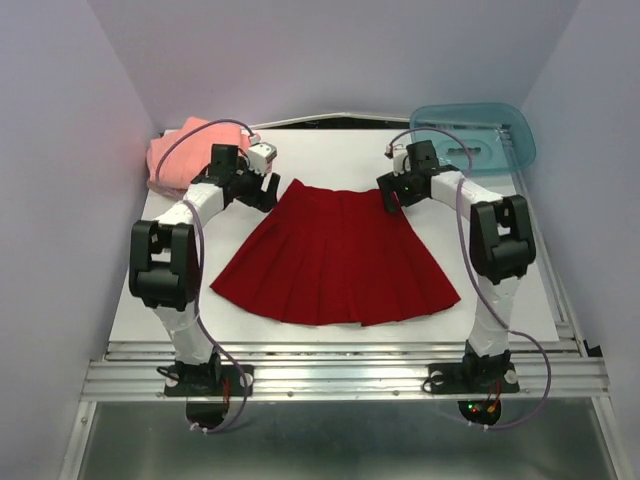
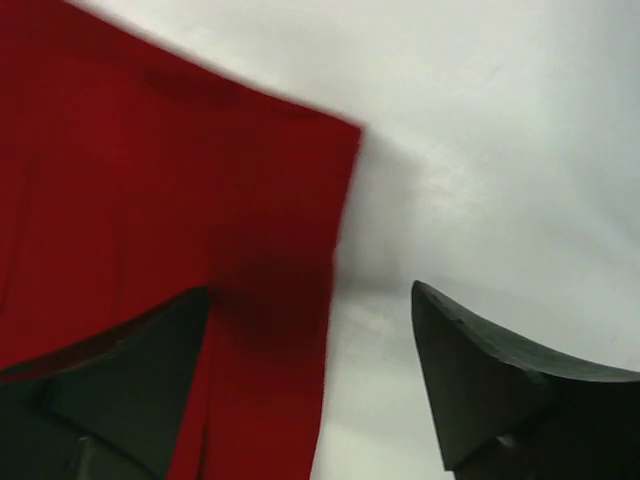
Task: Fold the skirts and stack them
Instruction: Flatten the skirt out
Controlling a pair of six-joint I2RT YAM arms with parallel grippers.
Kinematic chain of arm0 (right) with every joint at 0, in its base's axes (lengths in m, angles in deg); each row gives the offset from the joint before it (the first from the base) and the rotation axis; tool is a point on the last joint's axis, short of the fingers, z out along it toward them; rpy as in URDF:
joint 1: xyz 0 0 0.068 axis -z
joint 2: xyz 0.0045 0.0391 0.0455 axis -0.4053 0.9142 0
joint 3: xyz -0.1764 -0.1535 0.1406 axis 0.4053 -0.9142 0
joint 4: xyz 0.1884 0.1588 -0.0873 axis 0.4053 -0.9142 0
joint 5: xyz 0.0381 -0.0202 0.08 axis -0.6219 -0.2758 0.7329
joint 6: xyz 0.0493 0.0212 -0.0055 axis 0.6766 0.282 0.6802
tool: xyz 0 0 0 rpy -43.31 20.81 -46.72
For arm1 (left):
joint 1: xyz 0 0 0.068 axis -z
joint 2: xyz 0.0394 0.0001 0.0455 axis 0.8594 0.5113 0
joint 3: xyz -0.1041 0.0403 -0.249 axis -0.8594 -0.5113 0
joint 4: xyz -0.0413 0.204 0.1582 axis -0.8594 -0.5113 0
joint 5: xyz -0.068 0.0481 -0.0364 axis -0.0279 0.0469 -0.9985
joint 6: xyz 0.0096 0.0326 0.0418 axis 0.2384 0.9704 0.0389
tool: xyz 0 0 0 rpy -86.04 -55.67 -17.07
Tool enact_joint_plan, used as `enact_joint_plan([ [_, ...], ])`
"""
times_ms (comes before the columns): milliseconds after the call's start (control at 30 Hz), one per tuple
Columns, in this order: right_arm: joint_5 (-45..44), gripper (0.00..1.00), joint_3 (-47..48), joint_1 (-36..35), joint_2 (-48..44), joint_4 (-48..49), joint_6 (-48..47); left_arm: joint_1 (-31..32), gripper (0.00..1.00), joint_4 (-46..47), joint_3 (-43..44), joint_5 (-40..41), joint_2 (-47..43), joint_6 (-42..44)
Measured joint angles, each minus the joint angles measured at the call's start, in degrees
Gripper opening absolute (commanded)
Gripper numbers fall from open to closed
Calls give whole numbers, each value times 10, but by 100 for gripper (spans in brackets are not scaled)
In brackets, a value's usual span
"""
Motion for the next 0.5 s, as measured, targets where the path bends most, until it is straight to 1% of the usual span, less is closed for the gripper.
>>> enact_joint_plan([
  [33, -22, 93, 43, 3, 57, -1, 3, -4, 99, 2, 34, 13, 44, -7],
  [100, -51, 97, 96, 6, 108, -4, 14, -14, 99, 10, 79, 29, 89, -24],
  [167, -69, 98, 126, 9, 124, -6, 20, -26, 99, 15, 118, 43, 101, -34],
  [233, -73, 98, 150, 11, 117, -1, 21, -36, 99, 27, 139, 53, 87, -39],
  [333, -66, 90, 158, 10, 88, 13, 20, -41, 98, 32, 135, 57, 34, -39],
  [400, -49, 77, 149, 10, 59, 17, 12, -38, 92, 27, 120, 54, -10, -36],
  [433, -35, 69, 135, 10, 39, 22, 6, -36, 85, 21, 108, 48, -36, -33],
  [500, -17, 60, 120, 10, 19, 18, -4, -33, 77, 5, 83, 37, -76, -28],
])
